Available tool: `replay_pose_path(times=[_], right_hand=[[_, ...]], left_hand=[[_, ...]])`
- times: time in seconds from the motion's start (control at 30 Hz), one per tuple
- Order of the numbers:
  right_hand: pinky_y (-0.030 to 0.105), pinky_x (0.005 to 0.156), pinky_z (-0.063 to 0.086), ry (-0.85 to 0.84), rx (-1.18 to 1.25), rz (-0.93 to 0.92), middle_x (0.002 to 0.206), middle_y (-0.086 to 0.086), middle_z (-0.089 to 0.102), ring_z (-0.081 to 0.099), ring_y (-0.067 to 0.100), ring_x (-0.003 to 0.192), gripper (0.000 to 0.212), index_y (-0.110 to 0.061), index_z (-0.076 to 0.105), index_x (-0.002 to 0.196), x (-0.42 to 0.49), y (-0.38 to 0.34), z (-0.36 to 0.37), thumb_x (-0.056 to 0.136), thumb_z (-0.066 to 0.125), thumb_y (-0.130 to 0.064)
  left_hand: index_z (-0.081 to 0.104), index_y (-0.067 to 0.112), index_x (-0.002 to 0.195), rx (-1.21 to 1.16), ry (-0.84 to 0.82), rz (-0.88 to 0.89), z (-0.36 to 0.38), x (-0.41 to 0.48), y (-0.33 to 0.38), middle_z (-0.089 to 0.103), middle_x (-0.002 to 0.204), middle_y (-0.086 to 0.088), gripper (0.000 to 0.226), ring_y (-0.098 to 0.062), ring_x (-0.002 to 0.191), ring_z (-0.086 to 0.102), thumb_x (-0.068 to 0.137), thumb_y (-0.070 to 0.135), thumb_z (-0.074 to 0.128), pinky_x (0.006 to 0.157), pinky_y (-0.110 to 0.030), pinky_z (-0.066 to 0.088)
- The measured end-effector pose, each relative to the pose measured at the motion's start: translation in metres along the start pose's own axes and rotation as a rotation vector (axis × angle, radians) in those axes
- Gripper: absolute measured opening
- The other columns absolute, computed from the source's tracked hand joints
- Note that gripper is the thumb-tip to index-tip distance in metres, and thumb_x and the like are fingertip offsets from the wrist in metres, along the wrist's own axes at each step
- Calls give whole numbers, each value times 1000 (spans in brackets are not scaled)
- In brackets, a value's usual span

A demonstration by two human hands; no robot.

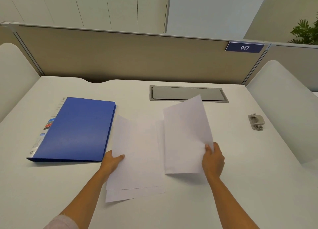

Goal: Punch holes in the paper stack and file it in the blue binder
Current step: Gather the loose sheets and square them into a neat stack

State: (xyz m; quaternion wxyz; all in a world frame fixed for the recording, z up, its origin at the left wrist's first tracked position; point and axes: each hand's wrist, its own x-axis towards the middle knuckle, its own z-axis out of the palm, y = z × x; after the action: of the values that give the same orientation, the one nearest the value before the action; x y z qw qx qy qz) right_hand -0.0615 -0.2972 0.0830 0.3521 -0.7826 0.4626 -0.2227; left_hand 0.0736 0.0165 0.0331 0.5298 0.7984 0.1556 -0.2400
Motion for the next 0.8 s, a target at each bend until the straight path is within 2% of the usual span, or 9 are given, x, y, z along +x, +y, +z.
replay_pose_path(times=[0.1, 0.17, 0.27, 0.37, 0.43, 0.5, 0.63, 0.73, 0.8], right_hand=[[35, 75, 41, 5, 107, 5, 106, 12, 66, 61, 34, 94, 21, -12, 57, 109, 1, -6, -2, 99, 46, -26], [35, 80, 44, -86, 112, -1, 111, 12, 65, 61, 34, 100, 24, -10, 57, 114, -8, -7, 3, 98, 47, -26], [39, 96, 46, -292, 68, -25, 123, 14, 62, 58, 33, 113, 31, -7, 55, 125, -30, -5, 22, 98, 48, -21], [40, 99, 45, -443, 67, -25, 127, 13, 59, 56, 32, 117, 32, -10, 50, 129, -51, -6, 44, 99, 46, -19], [38, 102, 43, -504, 61, -1, 133, 10, 55, 53, 30, 120, 37, -13, 44, 135, -58, -8, 56, 98, 46, -18], [34, 101, 41, -543, 54, 9, 136, 9, 53, 52, 29, 123, 41, -14, 39, 139, -60, -10, 65, 98, 46, -18], [32, 99, 40, -640, -11, -3, 138, 10, 51, 50, 28, 125, 49, -17, 32, 143, -57, -12, 77, 97, 49, -19], [33, 100, 41, -706, -66, -58, 138, 11, 50, 49, 27, 126, 59, -20, 29, 143, -52, -12, 78, 92, 59, -17], [35, 101, 41, -689, -66, -98, 138, 9, 50, 49, 24, 127, 69, -23, 28, 142, -48, -12, 75, 86, 67, -17]], left_hand=[[44, 3, 136, -8, -4, -5, 2, 0, 1, 53, 134, -17, 55, -36, 119, 52, 90, 24, 65, 98, -45, 44], [43, 6, 138, -37, -21, 4, 5, -2, 3, 52, 137, -15, 60, -35, 120, 52, 90, 36, 62, 100, -46, 44], [33, 11, 146, -87, -23, -32, 11, -5, 8, 42, 146, -12, 72, -34, 130, 43, 92, 59, 41, 107, -47, 35], [27, 12, 148, -138, 29, -57, 18, -5, 14, 34, 152, -12, 76, -35, 138, 34, 92, 64, 21, 112, -48, 27], [28, 12, 148, -167, 57, -14, 22, -7, 16, 33, 153, -11, 77, -34, 139, 33, 92, 64, 25, 113, -47, 27], [30, 13, 147, -146, 64, 70, 25, -10, 17, 36, 151, -10, 77, -32, 136, 37, 89, 62, 42, 110, -46, 31], [38, 11, 139, -3, 40, 174, 30, -13, 19, 51, 138, -10, 75, -29, 122, 51, 78, 36, 76, 95, -36, 44], [37, 11, 138, 58, 20, 201, 36, -11, 19, 51, 136, -12, 73, -30, 121, 52, 78, 22, 78, 97, -37, 45], [31, 10, 142, 78, 22, 207, 41, -11, 20, 47, 141, -12, 73, -32, 126, 48, 83, 18, 73, 101, -39, 42]])
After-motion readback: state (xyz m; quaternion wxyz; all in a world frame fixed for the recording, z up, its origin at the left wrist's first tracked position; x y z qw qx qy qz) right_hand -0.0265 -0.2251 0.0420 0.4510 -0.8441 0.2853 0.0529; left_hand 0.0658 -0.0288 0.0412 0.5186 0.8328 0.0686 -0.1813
